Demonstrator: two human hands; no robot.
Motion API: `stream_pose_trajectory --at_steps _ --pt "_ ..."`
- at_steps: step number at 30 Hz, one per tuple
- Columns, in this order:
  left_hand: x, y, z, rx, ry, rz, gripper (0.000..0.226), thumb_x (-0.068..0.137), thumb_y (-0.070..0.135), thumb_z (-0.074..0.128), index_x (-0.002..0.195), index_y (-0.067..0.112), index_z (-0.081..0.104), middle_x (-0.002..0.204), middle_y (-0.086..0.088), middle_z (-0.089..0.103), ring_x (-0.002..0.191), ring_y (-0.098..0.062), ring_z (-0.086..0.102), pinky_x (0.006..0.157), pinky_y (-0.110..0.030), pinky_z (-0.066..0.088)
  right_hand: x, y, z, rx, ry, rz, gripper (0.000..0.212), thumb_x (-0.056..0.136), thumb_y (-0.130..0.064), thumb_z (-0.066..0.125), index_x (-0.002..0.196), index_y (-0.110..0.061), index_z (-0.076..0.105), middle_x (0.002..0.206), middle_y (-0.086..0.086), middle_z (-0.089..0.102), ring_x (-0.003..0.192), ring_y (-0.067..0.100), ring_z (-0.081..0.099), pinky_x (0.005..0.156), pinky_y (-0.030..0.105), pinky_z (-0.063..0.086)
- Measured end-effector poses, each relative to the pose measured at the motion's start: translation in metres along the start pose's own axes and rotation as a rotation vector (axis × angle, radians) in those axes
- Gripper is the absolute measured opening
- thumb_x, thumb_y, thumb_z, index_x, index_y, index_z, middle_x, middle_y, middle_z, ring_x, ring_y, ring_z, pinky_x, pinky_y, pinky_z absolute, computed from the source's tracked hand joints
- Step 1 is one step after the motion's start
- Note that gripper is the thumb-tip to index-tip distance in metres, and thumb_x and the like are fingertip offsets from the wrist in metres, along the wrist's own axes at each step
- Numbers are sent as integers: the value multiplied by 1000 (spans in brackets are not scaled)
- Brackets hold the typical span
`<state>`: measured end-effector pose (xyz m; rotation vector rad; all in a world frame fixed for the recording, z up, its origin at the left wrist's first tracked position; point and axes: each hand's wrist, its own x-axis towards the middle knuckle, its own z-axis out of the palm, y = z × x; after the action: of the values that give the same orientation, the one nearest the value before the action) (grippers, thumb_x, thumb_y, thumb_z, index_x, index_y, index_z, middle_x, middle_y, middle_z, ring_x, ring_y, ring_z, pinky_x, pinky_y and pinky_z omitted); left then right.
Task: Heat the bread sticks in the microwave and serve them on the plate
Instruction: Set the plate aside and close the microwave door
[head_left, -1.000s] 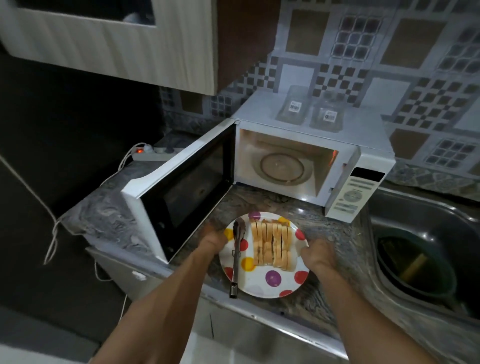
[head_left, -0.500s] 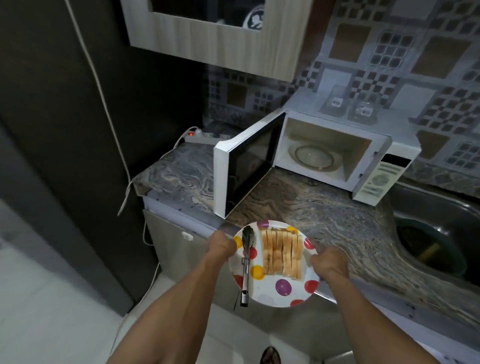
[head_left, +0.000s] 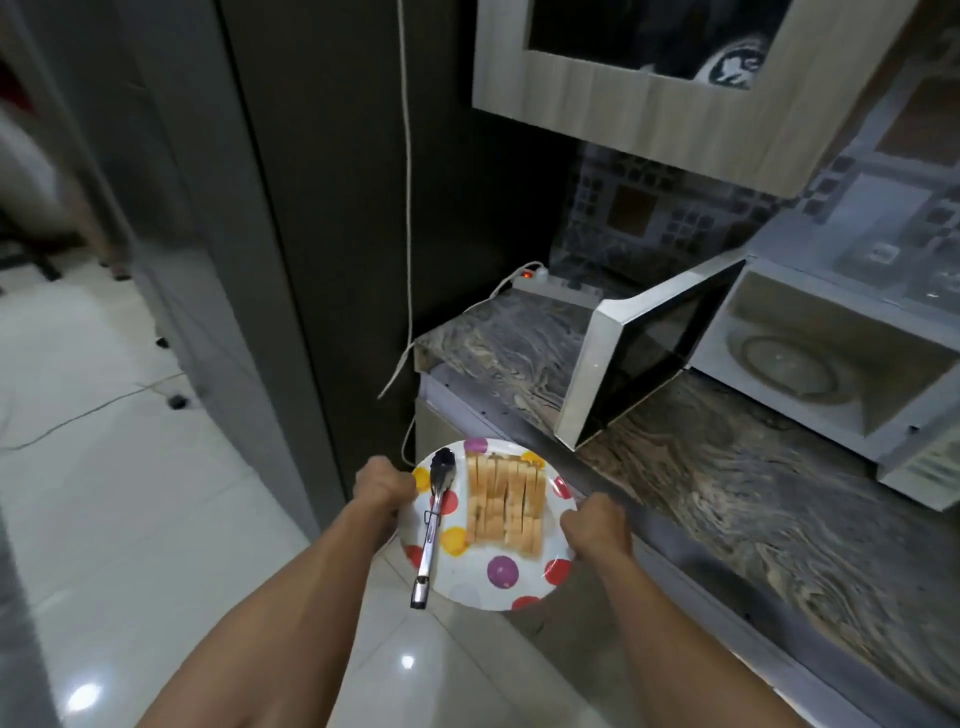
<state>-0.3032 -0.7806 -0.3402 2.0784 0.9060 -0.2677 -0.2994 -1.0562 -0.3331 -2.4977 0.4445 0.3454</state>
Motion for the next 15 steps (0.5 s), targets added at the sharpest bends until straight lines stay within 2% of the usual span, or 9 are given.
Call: stream_pose_trajectory --at_steps 2,4,6,11,13,15 --pt "15 -4 -21 -12 32 -24 19 74 16 69 85 1 67 97 -18 70 85 -32 69 64 -30 54 8 -28 8 -20 -18 -52 17 89 -14 59 101 -3 65 102 13 68 84 24 63 66 31 52" --pt "30 0 -41 -25 70 -39 14 75 14 69 80 2 64 92 -17 69 81 -30 68 61 -29 51 19 -57 14 -44 -28 -80 25 90 -14 59 112 -2 64 112 15 66 94 28 63 69 31 48" --pt "45 8 -56 -41 99 -41 12 77 12 69 78 2 63 89 -16 67 79 -29 67 60 -29 49 34 -82 20 -61 -37 -107 29 90 -15 58 114 -2 66 115 16 67 102 32 65 72 32 49" --pt "95 38 -75 -73 145 -52 14 79 13 70 85 1 64 90 -15 65 80 -28 66 61 -31 52 87 -136 24 -38 22 -169 37 86 -19 56 120 -11 66 115 11 68 101 31 66 76 35 54" --pt "113 55 -78 -78 149 -46 16 77 14 72 83 1 64 91 -15 66 81 -29 66 61 -31 53 107 -155 20 -60 19 -182 29 91 -23 55 115 -13 65 110 9 67 94 28 66 72 31 53" --pt "135 75 -76 -87 162 -46 18 75 15 75 80 1 64 89 -15 67 80 -29 67 64 -31 55 132 -169 13 -56 27 -168 18 95 -25 55 107 -14 63 96 6 64 77 21 62 61 27 51"
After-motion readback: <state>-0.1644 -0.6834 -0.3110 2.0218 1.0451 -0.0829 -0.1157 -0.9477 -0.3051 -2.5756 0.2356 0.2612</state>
